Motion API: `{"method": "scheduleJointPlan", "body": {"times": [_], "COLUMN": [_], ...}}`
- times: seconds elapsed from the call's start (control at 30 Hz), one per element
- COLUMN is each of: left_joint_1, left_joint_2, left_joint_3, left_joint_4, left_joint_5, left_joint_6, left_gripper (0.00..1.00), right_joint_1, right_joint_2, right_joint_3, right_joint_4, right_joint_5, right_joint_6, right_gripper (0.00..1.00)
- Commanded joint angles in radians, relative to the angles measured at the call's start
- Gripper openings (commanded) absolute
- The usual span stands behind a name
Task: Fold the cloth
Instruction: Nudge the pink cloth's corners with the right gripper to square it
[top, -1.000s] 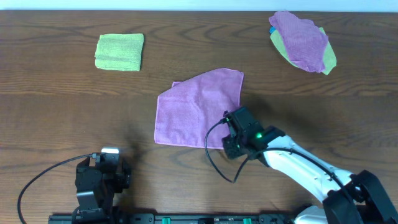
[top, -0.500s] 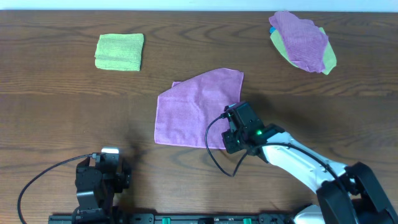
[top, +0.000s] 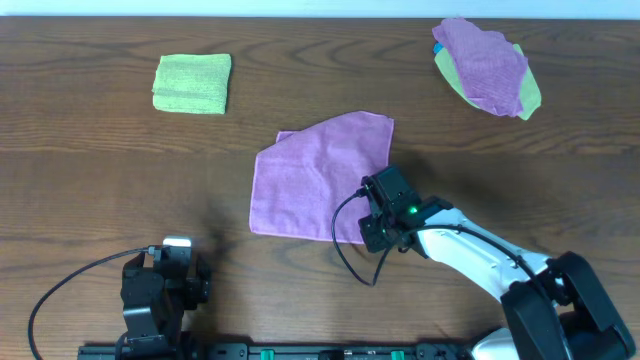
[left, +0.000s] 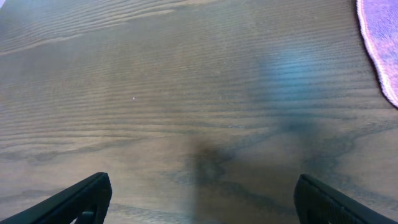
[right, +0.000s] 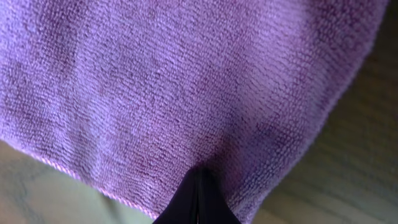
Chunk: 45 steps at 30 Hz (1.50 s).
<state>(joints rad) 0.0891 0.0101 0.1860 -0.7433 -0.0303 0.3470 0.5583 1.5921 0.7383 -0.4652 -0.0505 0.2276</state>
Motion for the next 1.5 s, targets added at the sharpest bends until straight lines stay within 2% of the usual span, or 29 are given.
{"method": "scheduleJointPlan", "body": {"times": [0.0,0.4,0.8,1.03,1.2,1.47], "left_joint_1": [0.002,0.002,0.002,0.002,0.002,0.003], "left_joint_2": [-0.006,-0.006,-0.006,-0.006,-0.006,-0.006], "left_joint_3": [-0.020,-0.020,-0.020,-0.020,-0.020,-0.020], "left_joint_4": [-0.014,-0.014,-0.015,-0.014,-0.014,-0.015], "left_joint_5": [-0.003,-0.003,-0.003,-0.003,-0.003,-0.003], "left_joint_6": [-0.003,-0.003,-0.003,-0.003,-0.003,-0.003], "left_gripper": [0.95,0.95,0.95,0.95,0.95,0.95], "right_joint_1": [-0.009,-0.009,-0.009,-0.009,-0.031,-0.066], "right_joint_2": [0.014,-0.103,-0.212,-0.209,-0.146,-0.064], "right_joint_3": [-0.022,-0.045,-0.089,-0.055,-0.050,-0.008], "right_joint_4": [-0.049,-0.186,-0.184,-0.148,-0.056,-0.008], "right_joint_5": [0.024,0.027,0.009,0.008,-0.010,-0.034], "right_joint_6": [0.023,0.047,0.060,0.032,0.026,-0.001], "right_gripper": [0.02,0.02,0.01,0.01,0.01,0.01]}}
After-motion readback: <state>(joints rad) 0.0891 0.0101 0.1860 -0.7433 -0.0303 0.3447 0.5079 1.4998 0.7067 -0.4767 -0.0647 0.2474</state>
